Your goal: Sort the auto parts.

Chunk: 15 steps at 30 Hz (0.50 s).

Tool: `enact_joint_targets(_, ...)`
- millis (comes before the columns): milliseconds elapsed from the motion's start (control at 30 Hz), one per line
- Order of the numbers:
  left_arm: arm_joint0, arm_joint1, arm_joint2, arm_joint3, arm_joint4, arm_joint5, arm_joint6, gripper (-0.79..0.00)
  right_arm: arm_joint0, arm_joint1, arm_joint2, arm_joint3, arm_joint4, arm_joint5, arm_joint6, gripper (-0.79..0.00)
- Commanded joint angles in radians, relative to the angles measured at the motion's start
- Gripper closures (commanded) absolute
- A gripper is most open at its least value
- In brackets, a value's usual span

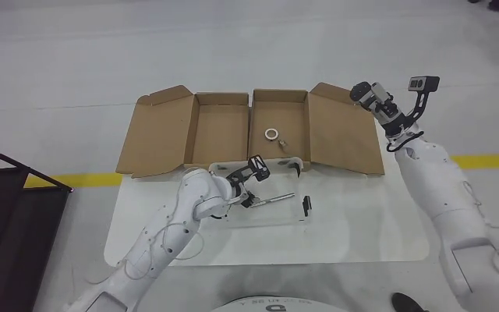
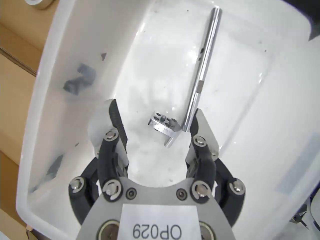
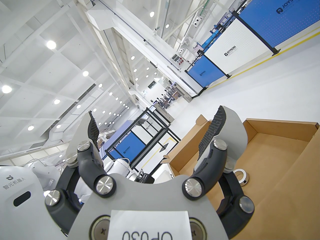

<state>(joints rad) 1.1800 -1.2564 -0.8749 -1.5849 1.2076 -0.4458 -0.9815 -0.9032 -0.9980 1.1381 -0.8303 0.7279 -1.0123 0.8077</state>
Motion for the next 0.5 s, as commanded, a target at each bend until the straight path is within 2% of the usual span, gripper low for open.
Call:
enact_joint_targets(0,-0.014,-0.003,0.01,0.023,-0.002,0.006,-0.003,-0.526,0.0,0.0,0.0,0.0,0.0,0.0,0.0,-0.785)
enact_joint_targets(167,-0.03,-0.006,0.021,0.05,-0.008,0.009,-0.013,-0.551,0.0,0.0,0.0,0.0,0.0,0.0,0.0,-0.785)
enact_joint_targets(300,-0.03,-0.004,0.018,0.059,-0.016,0.003,-0.017,-0.613,0.0,0.0,0.0,0.0,0.0,0.0,0.0,-0.785)
enact_joint_targets(400,-0.027,0.0,0.012,0.059,-0.014,0.0,-0.019,-0.6,0.0,0.0,0.0,0.0,0.0,0.0,0.0,-0.785)
enact_joint_targets(467,-0.024,0.002,0.007,0.058,-0.014,-0.001,-0.021,-0.56,0.0,0.0,0.0,0.0,0.0,0.0,0.0,-0.785)
